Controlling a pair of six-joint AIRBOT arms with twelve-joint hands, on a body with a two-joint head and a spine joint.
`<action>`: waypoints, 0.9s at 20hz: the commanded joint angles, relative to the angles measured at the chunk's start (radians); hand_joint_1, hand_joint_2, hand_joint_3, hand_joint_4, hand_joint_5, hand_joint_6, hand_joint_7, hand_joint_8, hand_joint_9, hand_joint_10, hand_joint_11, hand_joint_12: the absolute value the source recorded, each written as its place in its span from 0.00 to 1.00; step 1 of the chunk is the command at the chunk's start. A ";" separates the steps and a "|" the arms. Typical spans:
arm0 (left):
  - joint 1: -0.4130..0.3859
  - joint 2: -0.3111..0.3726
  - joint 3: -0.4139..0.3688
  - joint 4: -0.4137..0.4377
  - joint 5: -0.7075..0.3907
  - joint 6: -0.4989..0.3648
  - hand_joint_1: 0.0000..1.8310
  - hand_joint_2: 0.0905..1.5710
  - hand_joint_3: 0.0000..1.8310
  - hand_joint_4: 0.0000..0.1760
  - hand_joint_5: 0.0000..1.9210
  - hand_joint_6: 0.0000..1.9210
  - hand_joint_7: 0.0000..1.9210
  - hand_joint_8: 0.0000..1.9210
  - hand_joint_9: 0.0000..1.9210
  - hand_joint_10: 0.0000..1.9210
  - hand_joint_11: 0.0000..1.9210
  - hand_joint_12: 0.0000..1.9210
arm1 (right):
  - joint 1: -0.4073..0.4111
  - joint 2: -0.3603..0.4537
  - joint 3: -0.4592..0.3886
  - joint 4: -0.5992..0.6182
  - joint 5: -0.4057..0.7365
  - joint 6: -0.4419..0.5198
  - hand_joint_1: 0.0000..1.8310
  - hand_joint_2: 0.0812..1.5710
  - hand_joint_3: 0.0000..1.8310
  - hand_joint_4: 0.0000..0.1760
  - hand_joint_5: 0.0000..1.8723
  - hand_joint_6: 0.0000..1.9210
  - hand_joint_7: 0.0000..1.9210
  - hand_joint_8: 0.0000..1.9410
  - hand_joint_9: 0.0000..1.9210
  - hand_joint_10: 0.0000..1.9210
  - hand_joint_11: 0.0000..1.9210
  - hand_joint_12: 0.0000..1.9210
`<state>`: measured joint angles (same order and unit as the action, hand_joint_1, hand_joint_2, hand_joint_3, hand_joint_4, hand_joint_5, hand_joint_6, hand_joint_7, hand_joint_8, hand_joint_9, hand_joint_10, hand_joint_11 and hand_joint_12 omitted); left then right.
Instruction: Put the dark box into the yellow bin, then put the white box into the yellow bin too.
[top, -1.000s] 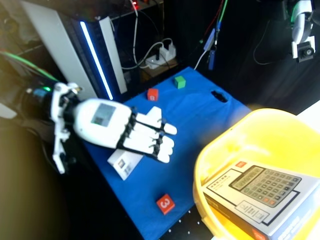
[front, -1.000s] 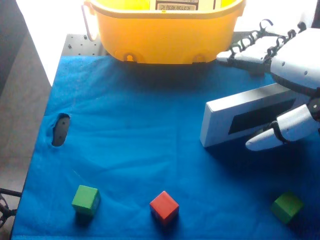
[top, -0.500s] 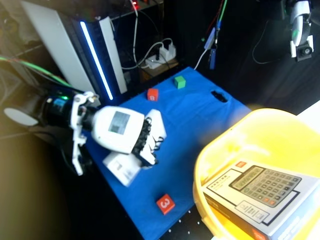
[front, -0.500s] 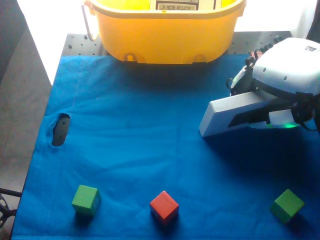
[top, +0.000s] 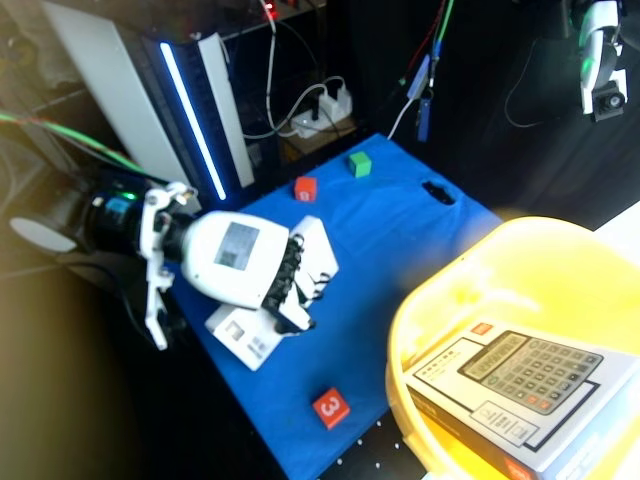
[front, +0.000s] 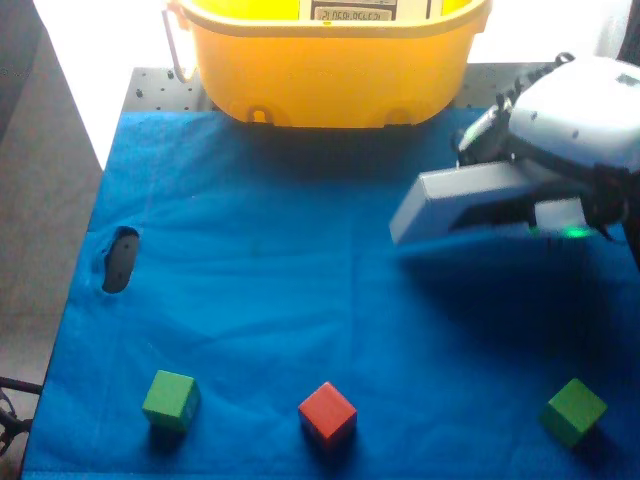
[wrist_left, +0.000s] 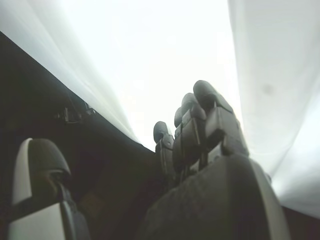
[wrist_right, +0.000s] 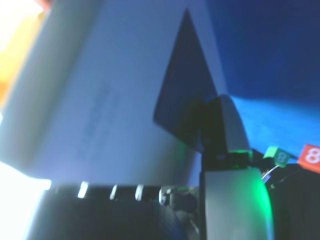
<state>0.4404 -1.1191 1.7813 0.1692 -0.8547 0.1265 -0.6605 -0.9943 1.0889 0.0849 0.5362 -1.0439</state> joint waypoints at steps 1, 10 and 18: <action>-0.008 -0.001 -0.001 -0.044 -0.097 -0.002 0.61 0.51 0.00 0.51 0.16 0.00 0.10 0.00 0.14 0.00 0.09 0.18 | 0.026 0.004 0.002 -0.003 0.151 0.000 0.70 0.67 0.00 0.00 0.53 0.40 0.60 0.47 0.62 0.38 0.47 0.77; 0.012 -0.015 0.004 -0.044 -0.091 0.002 0.64 0.51 0.00 0.61 0.20 0.01 0.20 0.01 0.20 0.01 0.16 0.05 | 0.156 -0.002 0.024 -0.055 0.169 0.000 0.70 0.67 0.00 0.00 0.53 0.40 0.60 0.47 0.61 0.38 0.49 0.71; 0.029 -0.031 0.013 -0.047 -0.086 0.004 0.63 0.49 0.00 0.77 0.17 0.00 0.16 0.00 0.17 0.00 0.14 0.03 | 0.243 -0.002 0.030 -0.081 0.176 0.000 0.70 0.66 0.00 0.00 0.56 0.34 0.60 0.49 0.55 0.62 0.45 0.89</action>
<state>0.4797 -1.1519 1.7931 0.1642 -0.8333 0.1349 -0.4255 -0.9955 1.1202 0.0032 0.5884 -1.0439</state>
